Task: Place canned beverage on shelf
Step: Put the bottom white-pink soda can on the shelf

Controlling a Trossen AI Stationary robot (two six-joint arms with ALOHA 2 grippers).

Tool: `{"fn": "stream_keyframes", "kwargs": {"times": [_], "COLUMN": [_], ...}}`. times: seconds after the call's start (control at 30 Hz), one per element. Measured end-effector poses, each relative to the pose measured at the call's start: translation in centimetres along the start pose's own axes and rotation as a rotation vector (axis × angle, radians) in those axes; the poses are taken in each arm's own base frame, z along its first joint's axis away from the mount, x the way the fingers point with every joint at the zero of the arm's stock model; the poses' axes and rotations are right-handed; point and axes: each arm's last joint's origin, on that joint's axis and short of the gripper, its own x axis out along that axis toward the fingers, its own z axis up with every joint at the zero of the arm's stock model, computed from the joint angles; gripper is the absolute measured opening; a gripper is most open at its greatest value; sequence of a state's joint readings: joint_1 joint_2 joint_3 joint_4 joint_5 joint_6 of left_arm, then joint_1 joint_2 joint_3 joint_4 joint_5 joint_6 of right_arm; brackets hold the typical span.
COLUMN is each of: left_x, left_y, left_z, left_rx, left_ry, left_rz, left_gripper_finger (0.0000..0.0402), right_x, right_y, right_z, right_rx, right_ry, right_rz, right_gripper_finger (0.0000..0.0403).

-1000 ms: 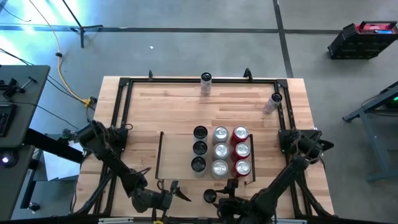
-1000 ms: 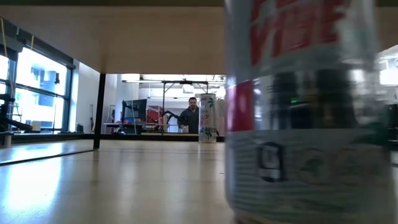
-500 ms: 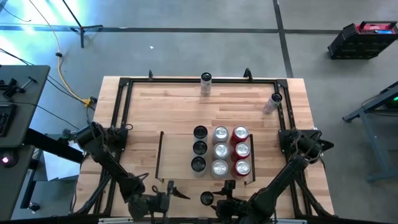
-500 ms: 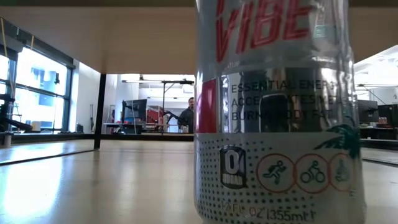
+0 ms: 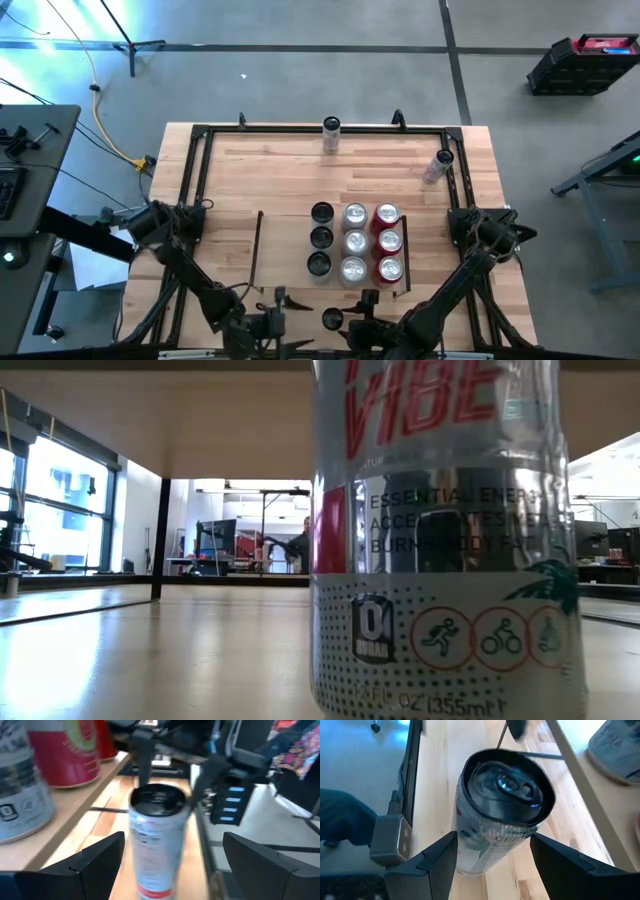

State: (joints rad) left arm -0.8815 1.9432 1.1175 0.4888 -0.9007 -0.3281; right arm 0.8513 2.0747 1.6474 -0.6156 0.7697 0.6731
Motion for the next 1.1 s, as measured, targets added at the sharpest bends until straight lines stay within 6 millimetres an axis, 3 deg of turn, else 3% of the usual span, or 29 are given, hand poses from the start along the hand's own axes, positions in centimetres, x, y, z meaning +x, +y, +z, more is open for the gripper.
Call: {"fn": "stream_keyframes", "kwargs": {"times": [0.37, 0.63, 0.83, 1.1], "left_x": [0.7, 1.8, 1.8, 3.8], "left_y": [0.6, -1.8, -1.7, -0.7], "left_z": [0.2, 0.1, -0.1, 0.0], "left_rx": [-0.037, 0.078, 0.075, 0.018], "left_ry": [-0.010, -0.034, -0.017, 0.041], "left_rz": [0.049, 0.142, 0.192, 0.058], "left_gripper_finger": [0.0327, 0.0323, 0.0323, 0.0323], "right_x": [0.0, 0.2, 0.2, 0.2], "right_y": [0.1, 0.0, -0.1, 0.0], "right_z": [0.1, 0.2, 0.1, 0.2], "right_rx": [0.012, 0.023, 0.036, 0.012], "right_ry": [0.007, 0.011, 0.015, 0.011], "right_rz": [0.025, 0.024, 0.022, 0.024], "right_gripper_finger": [0.0236, 0.0236, 0.0236, 0.0236]}}
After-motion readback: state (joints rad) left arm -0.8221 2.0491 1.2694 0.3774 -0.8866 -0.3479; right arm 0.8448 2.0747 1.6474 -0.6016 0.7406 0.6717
